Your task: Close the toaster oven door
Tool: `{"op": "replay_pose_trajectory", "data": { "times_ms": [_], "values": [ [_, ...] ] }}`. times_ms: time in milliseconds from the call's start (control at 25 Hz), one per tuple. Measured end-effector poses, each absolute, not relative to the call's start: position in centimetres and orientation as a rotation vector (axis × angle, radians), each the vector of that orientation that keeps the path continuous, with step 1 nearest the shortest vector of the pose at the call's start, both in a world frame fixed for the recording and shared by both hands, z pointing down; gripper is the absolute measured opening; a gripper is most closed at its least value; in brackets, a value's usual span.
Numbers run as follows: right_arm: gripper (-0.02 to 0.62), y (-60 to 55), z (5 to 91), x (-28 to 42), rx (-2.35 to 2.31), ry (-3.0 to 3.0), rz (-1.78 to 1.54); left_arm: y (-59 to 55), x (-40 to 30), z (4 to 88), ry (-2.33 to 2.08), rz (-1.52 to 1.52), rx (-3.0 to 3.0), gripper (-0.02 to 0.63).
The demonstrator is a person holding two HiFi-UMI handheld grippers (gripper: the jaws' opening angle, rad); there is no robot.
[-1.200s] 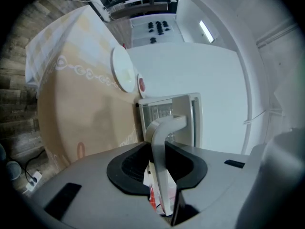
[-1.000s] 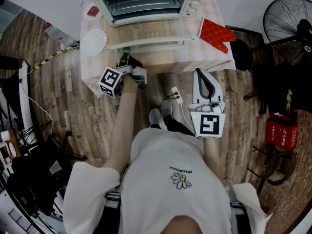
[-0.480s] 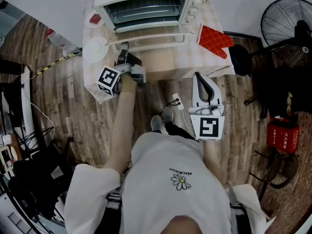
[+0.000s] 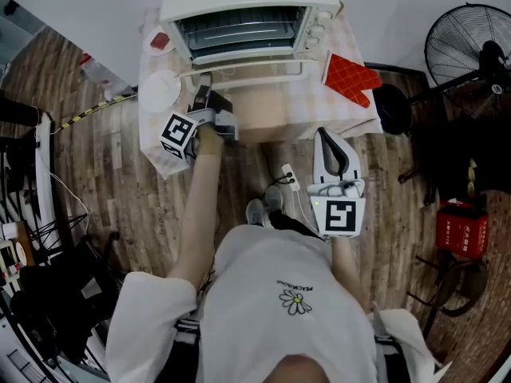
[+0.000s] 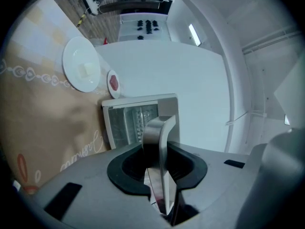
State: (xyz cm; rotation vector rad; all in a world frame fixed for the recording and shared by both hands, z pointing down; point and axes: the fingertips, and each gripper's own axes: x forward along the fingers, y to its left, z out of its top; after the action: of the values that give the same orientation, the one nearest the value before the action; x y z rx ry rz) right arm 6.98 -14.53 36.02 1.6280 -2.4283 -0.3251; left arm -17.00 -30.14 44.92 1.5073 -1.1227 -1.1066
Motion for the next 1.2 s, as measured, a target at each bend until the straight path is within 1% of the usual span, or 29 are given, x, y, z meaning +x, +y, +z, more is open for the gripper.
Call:
{"op": "replay_pose_trajectory", "data": {
  "times_ms": [520, 1200],
  "values": [
    [0.009, -14.0, 36.4, 7.1, 1.613, -2.44, -0.301, -32.6, -17.4, 42.0, -1.105, -1.167, 1.529, 0.091],
    [0.009, -16.4, 36.2, 7.0, 1.58, -2.456, -0.34, -36.8, -17.9, 39.4, -1.074, -1.212, 1.516, 0.078]
  ]
}}
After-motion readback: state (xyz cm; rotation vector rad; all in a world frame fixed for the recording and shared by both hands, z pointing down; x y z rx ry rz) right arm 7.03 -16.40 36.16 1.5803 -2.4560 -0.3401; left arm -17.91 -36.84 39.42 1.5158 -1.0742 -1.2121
